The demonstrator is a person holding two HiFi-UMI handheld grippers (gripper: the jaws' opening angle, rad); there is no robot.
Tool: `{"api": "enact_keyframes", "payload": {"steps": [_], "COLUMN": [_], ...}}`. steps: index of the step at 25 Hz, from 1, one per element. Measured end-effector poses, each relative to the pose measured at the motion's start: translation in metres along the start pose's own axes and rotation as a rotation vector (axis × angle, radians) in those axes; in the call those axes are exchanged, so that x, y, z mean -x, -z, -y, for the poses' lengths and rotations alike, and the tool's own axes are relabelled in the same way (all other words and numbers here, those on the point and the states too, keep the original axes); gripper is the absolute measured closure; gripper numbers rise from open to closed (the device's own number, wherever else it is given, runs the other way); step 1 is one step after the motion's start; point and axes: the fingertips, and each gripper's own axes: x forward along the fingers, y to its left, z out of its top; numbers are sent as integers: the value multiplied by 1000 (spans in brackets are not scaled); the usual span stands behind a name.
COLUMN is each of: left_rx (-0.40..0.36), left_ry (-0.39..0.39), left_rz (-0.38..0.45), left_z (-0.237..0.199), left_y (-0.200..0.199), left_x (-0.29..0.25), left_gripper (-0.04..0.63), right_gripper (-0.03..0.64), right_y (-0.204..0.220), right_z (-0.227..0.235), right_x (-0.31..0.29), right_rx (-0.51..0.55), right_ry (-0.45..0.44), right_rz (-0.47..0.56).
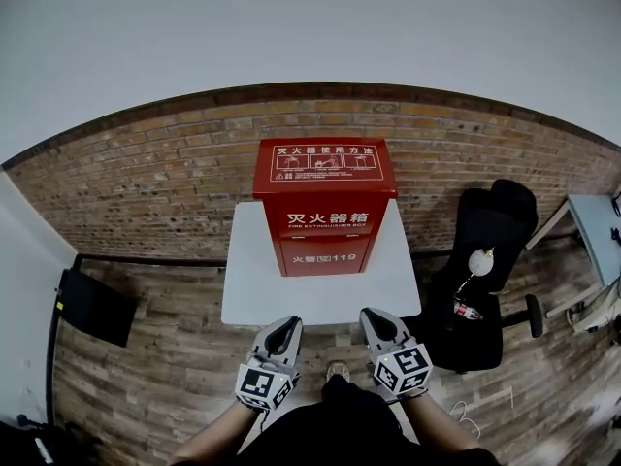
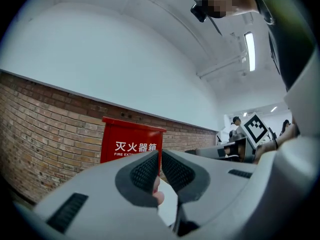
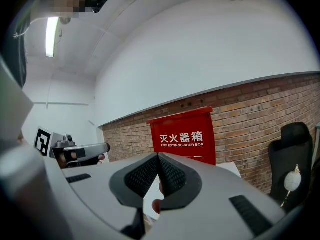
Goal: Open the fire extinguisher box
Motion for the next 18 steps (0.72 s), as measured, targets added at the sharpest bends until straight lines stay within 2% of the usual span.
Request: {"api": "enact_keyframes", "payload": {"steps": [10,18], "left_rx": [26,29], "left_ry": [-73,-100], "left_rz": [20,32], "left_z": [-42,-73], "left_y": [-16,-38], "left_x": [-109,-156], "left_gripper": [532,532], "right_gripper": [598,598], "right_y": [-37,-55], "right_z": [90,135], "right_x": [-78,-120], "right_rx": [1,-19], "right_ry": [-70,-81], "right_rz": [-7,-17]}}
